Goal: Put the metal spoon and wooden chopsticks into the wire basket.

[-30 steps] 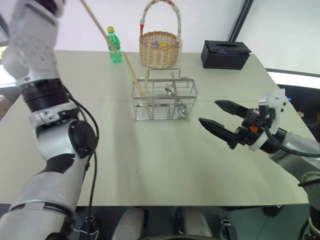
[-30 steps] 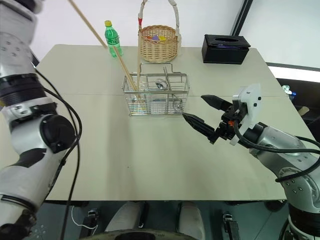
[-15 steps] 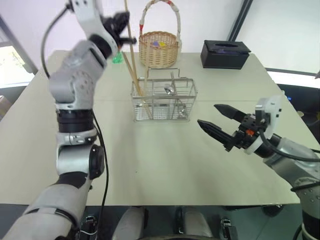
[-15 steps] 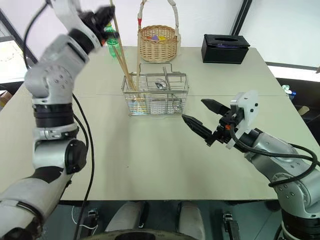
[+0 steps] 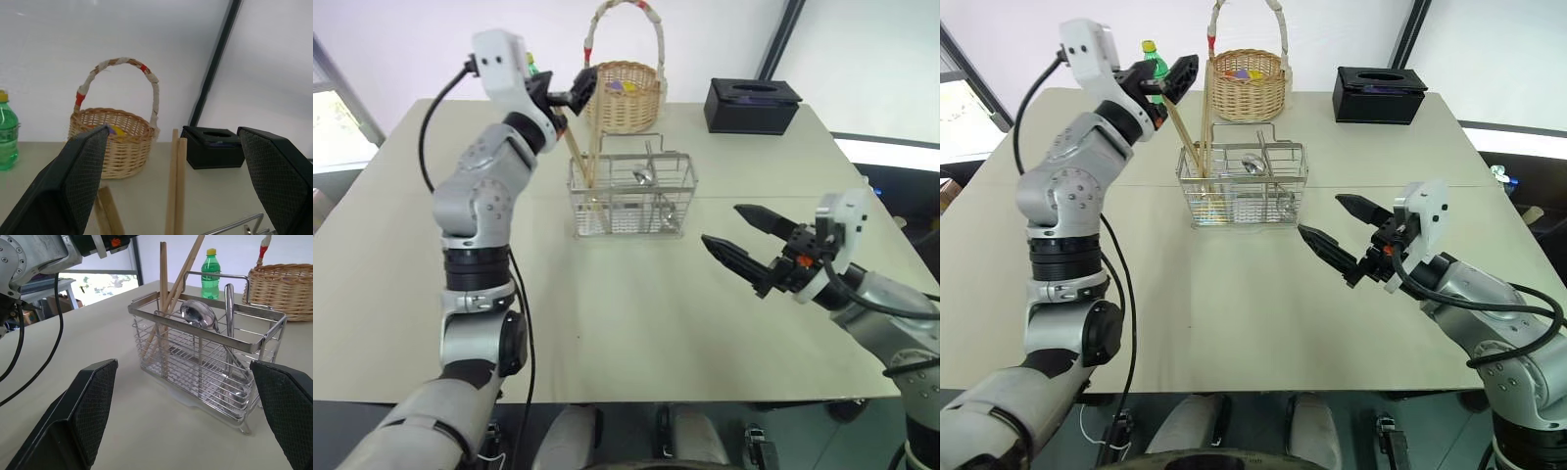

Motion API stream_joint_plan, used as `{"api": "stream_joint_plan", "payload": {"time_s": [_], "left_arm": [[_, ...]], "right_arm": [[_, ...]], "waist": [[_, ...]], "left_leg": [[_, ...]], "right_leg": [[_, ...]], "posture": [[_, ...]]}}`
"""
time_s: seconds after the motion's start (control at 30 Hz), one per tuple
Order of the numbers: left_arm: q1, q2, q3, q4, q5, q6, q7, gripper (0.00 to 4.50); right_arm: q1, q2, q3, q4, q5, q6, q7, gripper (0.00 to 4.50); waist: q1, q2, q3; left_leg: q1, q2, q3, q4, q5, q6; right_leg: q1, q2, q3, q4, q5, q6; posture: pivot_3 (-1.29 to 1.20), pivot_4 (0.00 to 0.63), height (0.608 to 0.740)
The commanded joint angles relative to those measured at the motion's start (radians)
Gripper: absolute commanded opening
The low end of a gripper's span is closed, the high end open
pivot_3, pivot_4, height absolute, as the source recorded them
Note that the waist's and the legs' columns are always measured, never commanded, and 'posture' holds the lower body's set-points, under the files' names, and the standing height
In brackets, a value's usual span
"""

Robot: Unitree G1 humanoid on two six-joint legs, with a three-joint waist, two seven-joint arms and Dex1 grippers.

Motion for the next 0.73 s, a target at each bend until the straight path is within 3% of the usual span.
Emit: {"api": "stream_joint_plan", "payload": {"time_s": [0.03,0.27,0.4,0.6,0.73], "left_arm": [[-0.041,0.126,0.040,-0.039,-0.038,0.044,-0.093,4.46],[0.107,0.504,-0.009,-0.043,-0.033,0.059,-0.472,4.46],[0.292,0.683,-0.016,-0.108,-0.003,-0.022,-0.680,4.46],[0.532,0.775,0.049,-0.250,-0.018,-0.049,-0.797,4.46],[0.584,0.778,0.075,-0.292,-0.023,-0.054,-0.802,4.46]], "right_arm": [[-0.034,-0.022,-0.018,0.024,-0.020,-0.032,0.039,4.50],[-0.098,-0.089,-0.018,0.156,-0.099,-0.075,0.163,4.50],[-0.127,-0.127,-0.010,0.226,-0.148,-0.101,0.240,4.50],[-0.125,-0.155,-0.004,0.260,-0.170,-0.105,0.331,4.50],[-0.114,-0.152,-0.008,0.255,-0.174,-0.102,0.350,4.50]], "waist": [[-0.002,0.001,0.001],[-0.009,0.004,0.001],[-0.008,0.004,0.002],[0.004,0.006,0.003],[0.003,0.008,0.004]], "left_leg": [[0.000,0.000,0.000,0.000,0.000,0.000],[0.001,0.000,0.001,-0.002,0.000,0.000],[0.000,0.000,0.000,-0.002,0.000,0.001],[-0.001,0.001,-0.001,-0.002,-0.001,0.001],[-0.002,0.002,-0.001,-0.002,-0.001,0.002]], "right_leg": [[0.000,0.000,0.000,0.000,0.000,0.000],[0.000,0.000,0.000,0.000,0.000,-0.001],[0.000,-0.001,0.000,-0.002,-0.002,-0.003],[0.001,-0.002,0.001,-0.008,-0.001,-0.006],[0.002,-0.003,0.001,-0.012,0.000,-0.008]], "posture": [[0.00,0.150,0.663],[0.00,0.150,0.663],[0.00,0.150,0.663],[0.00,0.150,0.663],[0.00,0.150,0.663]]}}
